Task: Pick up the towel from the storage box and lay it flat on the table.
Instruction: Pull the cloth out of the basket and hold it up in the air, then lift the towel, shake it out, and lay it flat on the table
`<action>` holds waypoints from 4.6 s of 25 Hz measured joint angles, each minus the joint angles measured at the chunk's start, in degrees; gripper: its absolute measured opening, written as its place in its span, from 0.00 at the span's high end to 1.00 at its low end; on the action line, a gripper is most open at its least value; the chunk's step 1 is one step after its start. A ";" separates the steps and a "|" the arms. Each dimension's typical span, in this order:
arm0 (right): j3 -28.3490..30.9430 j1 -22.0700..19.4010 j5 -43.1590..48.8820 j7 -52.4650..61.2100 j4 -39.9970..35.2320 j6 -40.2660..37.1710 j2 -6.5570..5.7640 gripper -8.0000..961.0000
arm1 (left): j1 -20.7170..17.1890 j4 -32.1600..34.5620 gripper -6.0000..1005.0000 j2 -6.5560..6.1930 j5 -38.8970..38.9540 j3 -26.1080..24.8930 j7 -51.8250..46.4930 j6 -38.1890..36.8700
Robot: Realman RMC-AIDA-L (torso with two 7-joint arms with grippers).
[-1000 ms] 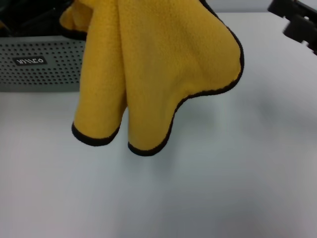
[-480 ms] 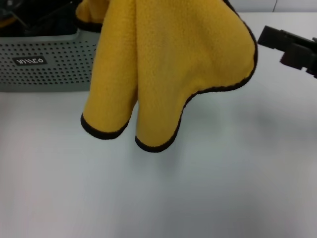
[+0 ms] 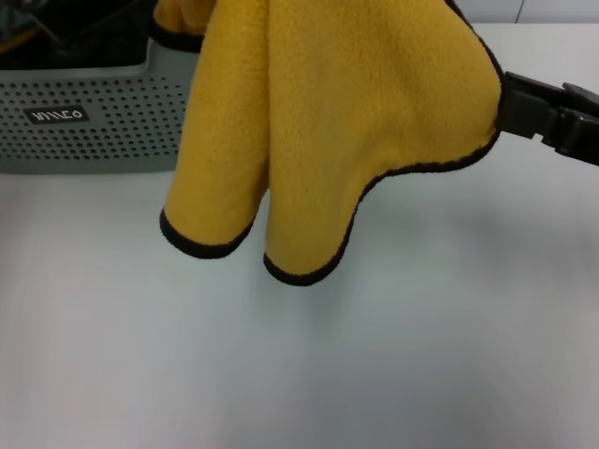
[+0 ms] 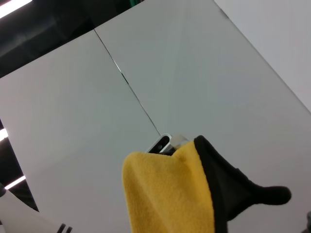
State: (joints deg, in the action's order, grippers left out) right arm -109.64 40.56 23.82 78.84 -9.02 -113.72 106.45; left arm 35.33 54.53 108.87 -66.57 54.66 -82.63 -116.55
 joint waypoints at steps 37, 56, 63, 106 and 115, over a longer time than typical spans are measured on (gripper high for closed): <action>7.97 3.83 4.24 -4.13 -7.57 17.36 -6.62 0.98 | -7.26 -4.36 0.77 8.11 -22.50 -4.85 7.83 9.15; 43.45 14.05 74.70 19.08 -46.10 14.25 -4.18 0.98 | -10.59 -6.69 0.55 10.10 -23.11 -11.09 9.17 13.52; 61.60 9.88 69.43 14.05 -54.09 5.82 0.16 0.98 | -8.74 -8.09 0.55 10.36 -23.05 -11.05 9.26 13.37; 65.29 8.61 48.91 -2.77 -43.87 -9.42 -0.67 0.98 | 5.85 -30.66 0.55 11.25 -24.82 -3.53 10.96 24.23; 64.76 8.77 46.47 -3.58 -43.62 -9.53 -0.39 0.98 | 8.99 -36.61 0.55 11.34 -25.20 -2.97 11.39 31.54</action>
State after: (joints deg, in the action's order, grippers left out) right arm -44.89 49.33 70.29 75.25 -52.64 -123.25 106.07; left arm 44.32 17.92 120.22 -91.78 51.69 -71.25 -85.01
